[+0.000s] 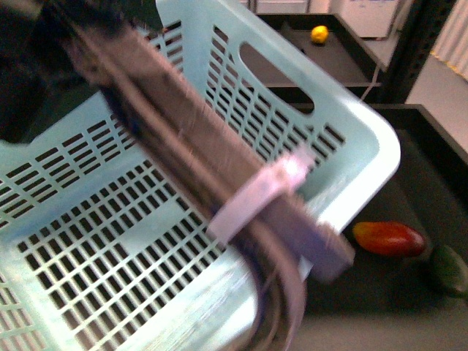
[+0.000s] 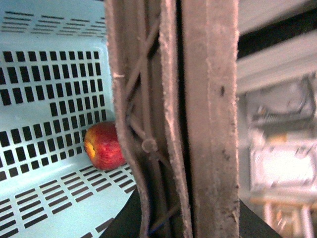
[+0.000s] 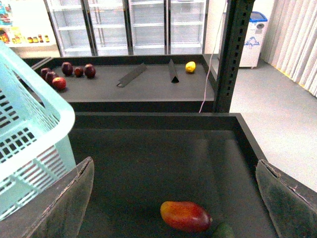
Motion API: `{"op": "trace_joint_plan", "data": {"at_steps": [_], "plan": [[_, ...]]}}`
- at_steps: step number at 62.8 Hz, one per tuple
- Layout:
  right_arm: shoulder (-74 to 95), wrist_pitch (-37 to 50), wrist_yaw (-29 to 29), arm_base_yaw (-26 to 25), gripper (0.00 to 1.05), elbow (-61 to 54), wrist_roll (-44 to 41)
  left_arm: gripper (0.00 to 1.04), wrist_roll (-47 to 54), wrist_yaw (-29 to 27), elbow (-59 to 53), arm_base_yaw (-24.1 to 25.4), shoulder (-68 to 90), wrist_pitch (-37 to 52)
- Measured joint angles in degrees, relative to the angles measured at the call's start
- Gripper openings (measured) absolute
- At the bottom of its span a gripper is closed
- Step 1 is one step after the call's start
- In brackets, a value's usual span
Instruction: Pick apple with right arm and hold basket with left
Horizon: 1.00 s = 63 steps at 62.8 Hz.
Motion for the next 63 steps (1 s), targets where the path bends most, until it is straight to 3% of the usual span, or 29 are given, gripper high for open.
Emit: {"op": "trace_joint_plan", "data": {"at_steps": [15, 36, 63], "plan": [[-0.02, 0.0, -0.02, 0.0, 0.96, 0.0, 0.0, 0.16, -11.41, 3.93, -2.08, 11.1, -3.61, -1.11], [-0.02, 0.0, -0.02, 0.0, 0.96, 0.0, 0.0, 0.16, -14.49, 8.26, -11.96, 28.98, -5.81, -2.34], [-0.02, 0.0, -0.02, 0.0, 0.96, 0.0, 0.0, 0.16, -15.65, 11.39, -10.56, 35.89, 1.4, 2.32]]}}
